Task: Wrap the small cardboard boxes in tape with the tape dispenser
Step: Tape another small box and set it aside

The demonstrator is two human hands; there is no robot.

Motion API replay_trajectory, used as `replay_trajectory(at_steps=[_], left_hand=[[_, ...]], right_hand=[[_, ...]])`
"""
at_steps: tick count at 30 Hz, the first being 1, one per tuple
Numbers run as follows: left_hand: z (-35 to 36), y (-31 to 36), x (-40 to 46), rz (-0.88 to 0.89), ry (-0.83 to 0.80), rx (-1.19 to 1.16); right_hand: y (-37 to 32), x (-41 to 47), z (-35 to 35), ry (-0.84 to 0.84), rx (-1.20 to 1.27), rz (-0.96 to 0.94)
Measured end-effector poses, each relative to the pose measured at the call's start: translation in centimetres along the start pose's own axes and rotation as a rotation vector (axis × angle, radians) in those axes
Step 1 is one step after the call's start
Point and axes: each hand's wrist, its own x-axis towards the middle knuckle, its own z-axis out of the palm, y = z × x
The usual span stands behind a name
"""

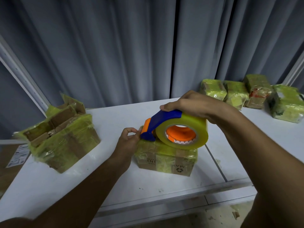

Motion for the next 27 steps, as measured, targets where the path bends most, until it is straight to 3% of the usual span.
replay_trajectory(at_steps=[6,20,27], left_hand=[[0.0,-0.1,0.6,0.103,0.092,0.203],[0.7,-0.6,0.1,0.273,0.130,0.327],[1.2,0.0,-0.4,0.209,0.069,0.296]], right_hand=[[0.3,-0.8,-0.5,-0.016,0.006,-0.011],[2.5,-2.3,-3.1,0.029,0.003,0.027],[2.0,-2.4,-2.5,0.048,-0.067,-0.004]])
